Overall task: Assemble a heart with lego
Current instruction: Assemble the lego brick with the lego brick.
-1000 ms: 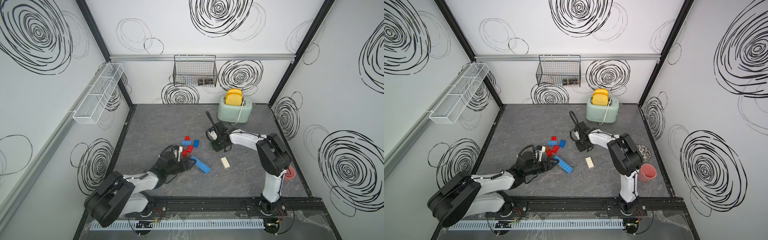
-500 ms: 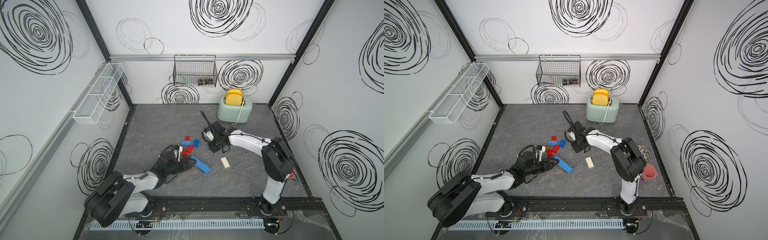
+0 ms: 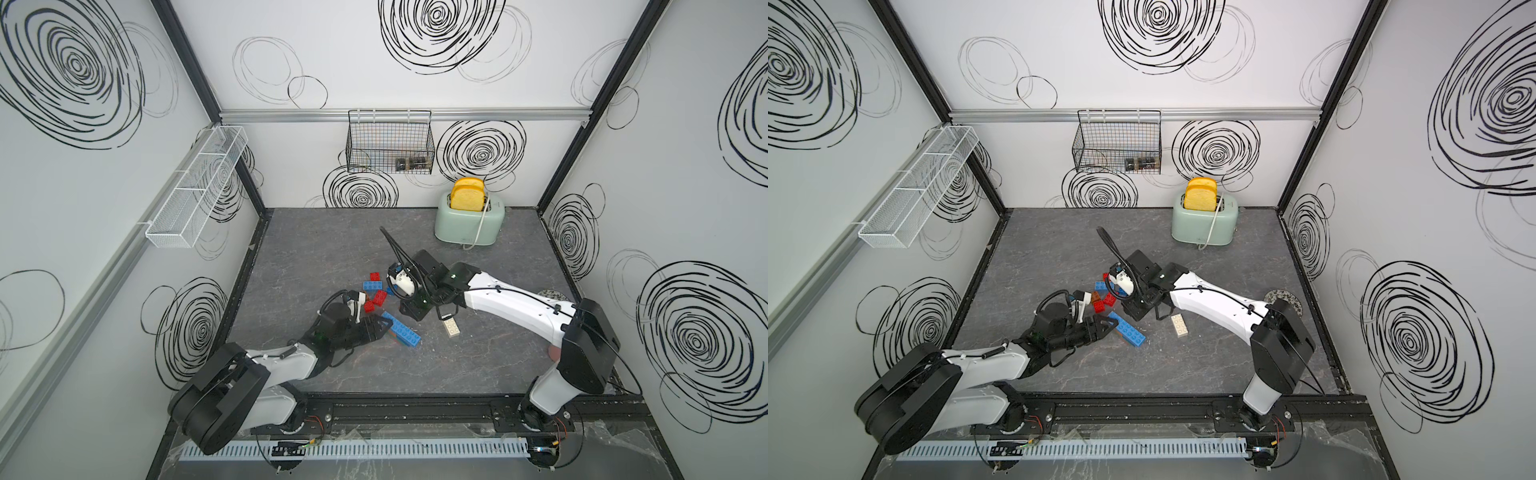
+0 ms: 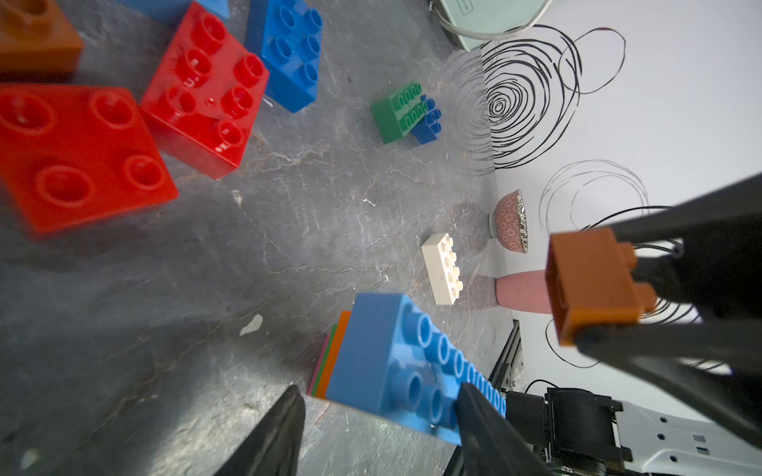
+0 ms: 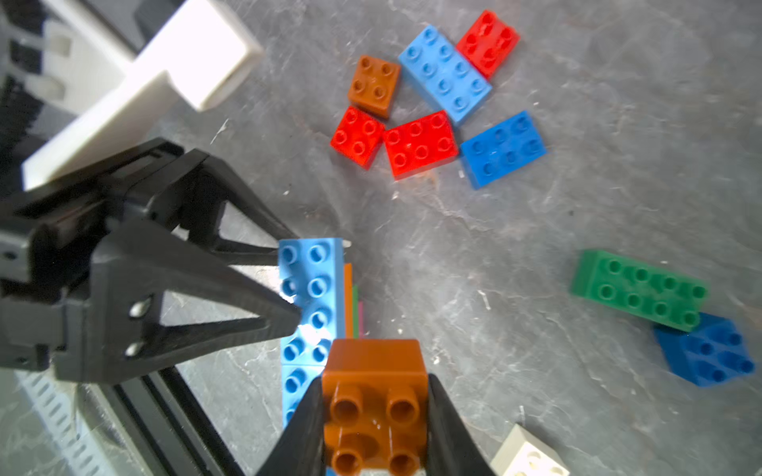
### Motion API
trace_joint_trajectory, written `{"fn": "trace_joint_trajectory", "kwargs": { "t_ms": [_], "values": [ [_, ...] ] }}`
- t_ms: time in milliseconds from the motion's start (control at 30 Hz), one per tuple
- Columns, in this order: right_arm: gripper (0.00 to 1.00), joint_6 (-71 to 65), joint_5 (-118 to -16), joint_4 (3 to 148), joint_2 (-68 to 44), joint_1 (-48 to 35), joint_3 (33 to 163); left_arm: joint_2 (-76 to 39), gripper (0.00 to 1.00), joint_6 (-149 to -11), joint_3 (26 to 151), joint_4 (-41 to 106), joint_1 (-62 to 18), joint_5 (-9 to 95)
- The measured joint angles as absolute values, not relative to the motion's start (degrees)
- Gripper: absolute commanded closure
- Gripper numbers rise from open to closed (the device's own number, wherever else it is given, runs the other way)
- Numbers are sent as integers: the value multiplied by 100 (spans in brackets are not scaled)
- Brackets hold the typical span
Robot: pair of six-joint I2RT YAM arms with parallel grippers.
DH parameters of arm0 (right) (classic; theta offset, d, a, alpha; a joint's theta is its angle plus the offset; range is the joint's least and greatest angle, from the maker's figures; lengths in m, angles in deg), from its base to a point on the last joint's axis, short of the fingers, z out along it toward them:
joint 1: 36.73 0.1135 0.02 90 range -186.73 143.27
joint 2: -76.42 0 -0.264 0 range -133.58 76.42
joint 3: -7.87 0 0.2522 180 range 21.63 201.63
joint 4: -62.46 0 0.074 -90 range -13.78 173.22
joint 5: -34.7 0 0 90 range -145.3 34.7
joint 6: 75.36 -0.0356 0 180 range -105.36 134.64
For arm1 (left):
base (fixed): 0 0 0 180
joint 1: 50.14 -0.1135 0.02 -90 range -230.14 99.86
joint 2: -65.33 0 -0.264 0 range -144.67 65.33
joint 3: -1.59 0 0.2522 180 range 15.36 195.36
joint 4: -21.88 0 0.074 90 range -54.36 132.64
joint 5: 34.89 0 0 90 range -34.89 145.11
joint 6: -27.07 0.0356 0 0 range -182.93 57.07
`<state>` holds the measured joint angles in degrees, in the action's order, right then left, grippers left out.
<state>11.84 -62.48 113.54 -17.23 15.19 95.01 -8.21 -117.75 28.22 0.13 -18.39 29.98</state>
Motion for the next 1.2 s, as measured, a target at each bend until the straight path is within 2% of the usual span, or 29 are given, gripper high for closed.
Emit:
{"fn": "trace_joint_trajectory", "kwargs": {
  "t_ms": [700, 1200],
  "values": [
    [69, 921, -6326, 11441, -1721, 1950, 9027, -840, 38, -11778, 2822, -26, -1806, 3042],
    [69, 646, -5697, 11452, -1736, 2363, 9042, -886, 38, -11780, 2822, -120, -1752, 3070]
  ]
}}
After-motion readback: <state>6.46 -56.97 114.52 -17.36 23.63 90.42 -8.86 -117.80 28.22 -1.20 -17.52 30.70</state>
